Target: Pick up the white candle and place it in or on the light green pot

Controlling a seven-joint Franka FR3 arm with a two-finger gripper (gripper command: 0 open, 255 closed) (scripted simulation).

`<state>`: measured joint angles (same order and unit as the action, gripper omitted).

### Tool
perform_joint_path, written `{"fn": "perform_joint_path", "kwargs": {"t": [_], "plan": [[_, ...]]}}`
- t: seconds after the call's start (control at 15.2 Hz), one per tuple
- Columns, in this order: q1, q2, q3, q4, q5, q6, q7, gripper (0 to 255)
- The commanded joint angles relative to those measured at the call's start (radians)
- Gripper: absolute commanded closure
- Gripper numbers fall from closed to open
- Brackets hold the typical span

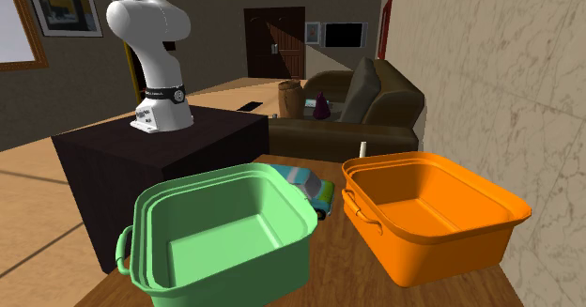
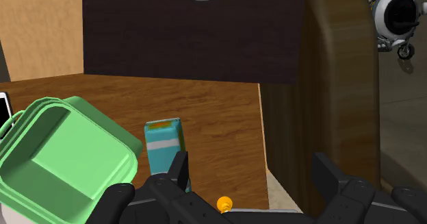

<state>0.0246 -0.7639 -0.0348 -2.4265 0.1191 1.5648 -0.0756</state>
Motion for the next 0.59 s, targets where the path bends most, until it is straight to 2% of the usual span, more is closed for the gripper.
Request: {"fn": "perform_joint_path", "kwargs": {"t": [0.0, 0.53], "plan": [[0.000, 0.000, 0.000, 0.000, 0.000, 0.000, 0.000, 0], [0.018, 0.262, 0.052, 0.004, 0.015, 0.253, 0.030, 0]]}}
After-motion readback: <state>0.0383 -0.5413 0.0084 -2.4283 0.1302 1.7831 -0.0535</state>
